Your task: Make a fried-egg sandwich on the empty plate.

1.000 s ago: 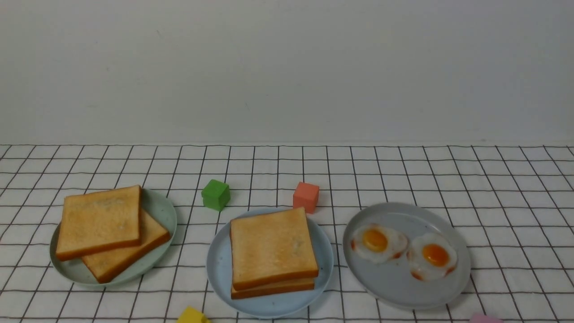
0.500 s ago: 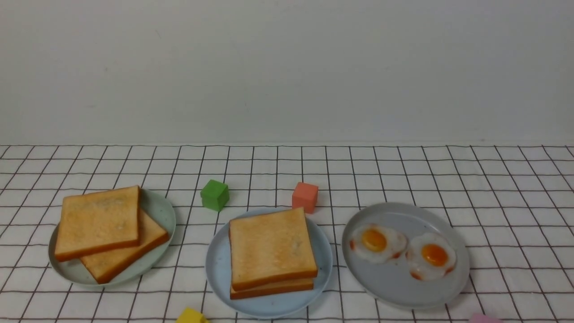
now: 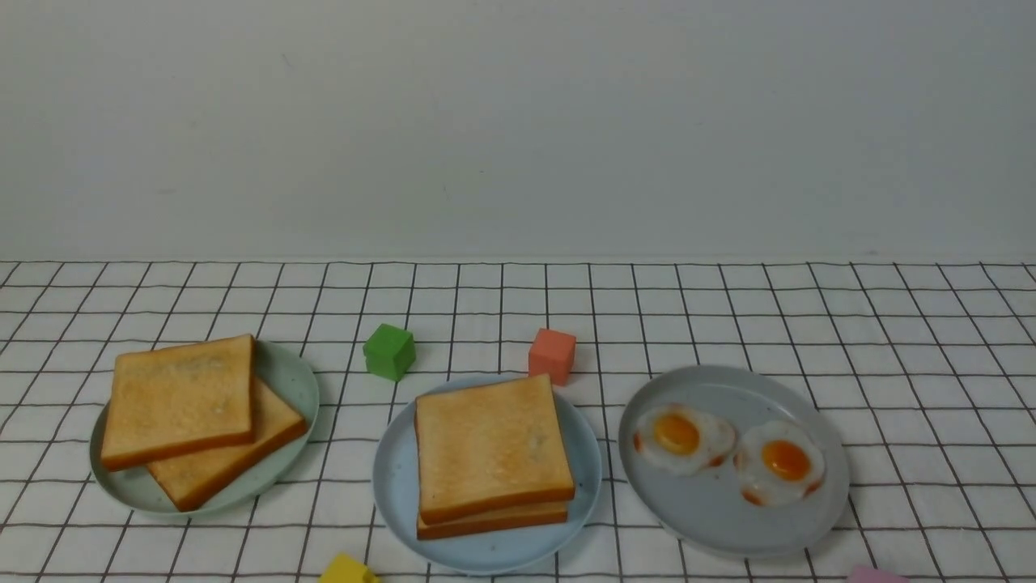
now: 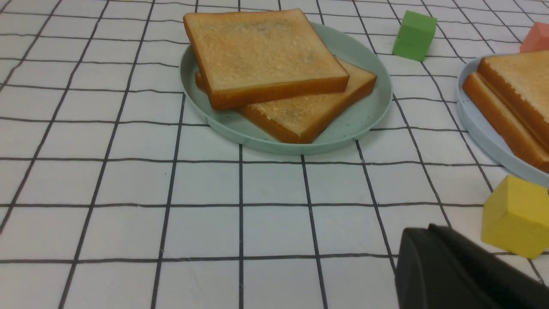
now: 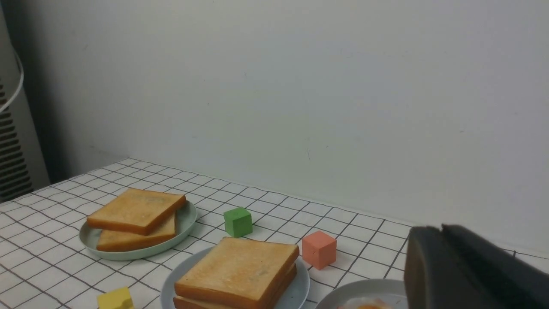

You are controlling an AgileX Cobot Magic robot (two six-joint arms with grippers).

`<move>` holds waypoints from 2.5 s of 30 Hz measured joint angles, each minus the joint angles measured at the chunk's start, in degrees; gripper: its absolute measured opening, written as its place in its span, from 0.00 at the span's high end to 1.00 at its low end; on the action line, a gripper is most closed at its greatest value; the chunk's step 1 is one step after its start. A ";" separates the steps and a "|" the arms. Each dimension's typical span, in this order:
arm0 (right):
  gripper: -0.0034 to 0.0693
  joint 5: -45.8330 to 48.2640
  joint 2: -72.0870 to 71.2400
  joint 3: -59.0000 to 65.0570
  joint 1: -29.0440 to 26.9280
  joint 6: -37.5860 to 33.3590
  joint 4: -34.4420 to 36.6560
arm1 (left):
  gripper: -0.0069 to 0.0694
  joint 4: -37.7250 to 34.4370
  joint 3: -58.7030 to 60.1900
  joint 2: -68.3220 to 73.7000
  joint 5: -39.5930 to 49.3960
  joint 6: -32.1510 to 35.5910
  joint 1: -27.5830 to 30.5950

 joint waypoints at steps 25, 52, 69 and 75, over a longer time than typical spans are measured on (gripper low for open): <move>0.83 1.49 0.00 11.71 -27.04 -2.68 1.45 | 0.89 0.02 0.00 0.00 0.00 -0.17 0.00; 0.79 10.29 0.00 12.60 -33.49 -2.98 -1.63 | 0.89 0.21 0.00 0.00 0.00 -0.17 0.00; 0.75 10.29 0.00 12.60 -33.66 -2.98 -1.68 | 0.89 0.21 0.00 0.00 0.00 -0.17 0.00; 0.75 10.29 0.00 12.60 -33.66 -2.98 -1.68 | 0.89 0.21 0.00 0.00 0.00 -0.17 0.00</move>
